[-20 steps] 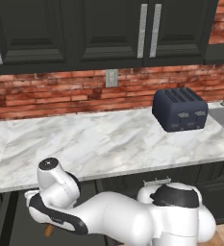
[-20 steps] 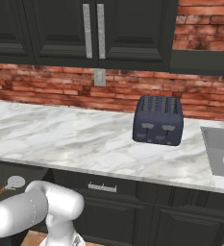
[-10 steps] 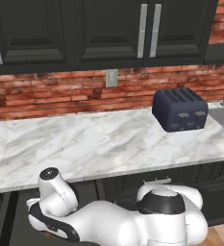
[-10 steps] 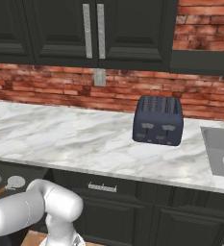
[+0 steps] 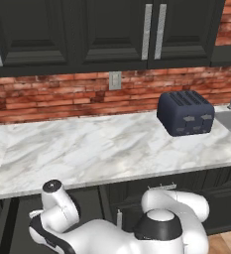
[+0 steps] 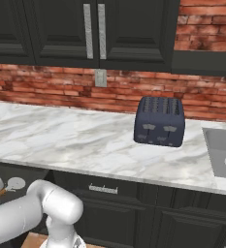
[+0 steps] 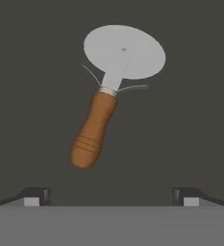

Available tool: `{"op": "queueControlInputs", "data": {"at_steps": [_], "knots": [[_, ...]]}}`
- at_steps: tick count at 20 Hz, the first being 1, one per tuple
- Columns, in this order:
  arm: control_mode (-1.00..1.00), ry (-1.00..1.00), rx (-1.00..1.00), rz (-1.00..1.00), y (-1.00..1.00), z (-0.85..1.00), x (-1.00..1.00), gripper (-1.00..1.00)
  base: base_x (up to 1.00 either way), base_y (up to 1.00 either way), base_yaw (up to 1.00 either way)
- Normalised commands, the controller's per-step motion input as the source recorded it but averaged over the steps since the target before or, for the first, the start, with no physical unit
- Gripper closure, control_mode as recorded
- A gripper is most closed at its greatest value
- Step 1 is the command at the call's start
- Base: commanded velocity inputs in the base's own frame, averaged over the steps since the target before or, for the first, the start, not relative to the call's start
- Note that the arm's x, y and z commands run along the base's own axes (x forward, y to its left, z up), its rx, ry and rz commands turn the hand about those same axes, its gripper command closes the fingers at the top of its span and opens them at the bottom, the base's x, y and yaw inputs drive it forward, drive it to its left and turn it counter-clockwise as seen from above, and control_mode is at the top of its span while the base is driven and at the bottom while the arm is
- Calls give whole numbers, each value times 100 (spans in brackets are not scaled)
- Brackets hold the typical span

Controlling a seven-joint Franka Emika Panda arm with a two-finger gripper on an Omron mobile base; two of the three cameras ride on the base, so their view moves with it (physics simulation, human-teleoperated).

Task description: Take the pizza cutter from the drawer on the left and place it on the dining counter for cutting.

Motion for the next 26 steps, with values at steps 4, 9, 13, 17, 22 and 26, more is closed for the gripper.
{"op": "queueControlInputs", "data": {"at_steps": [4,9,13,17,22,26], "knots": [[-100,0,0,0,3,-21,2,-100,0,0,0],[-100,0,0,0,16,-15,5,-100,0,0,0],[-100,0,1,-1,24,-17,1,-100,0,0,0],[-100,0,3,-5,10,-10,5,-100,0,0,0],[-100,0,1,-6,0,-22,15,-100,0,0,0],[-100,0,0,-4,0,-29,2,-100,0,0,0]]}}
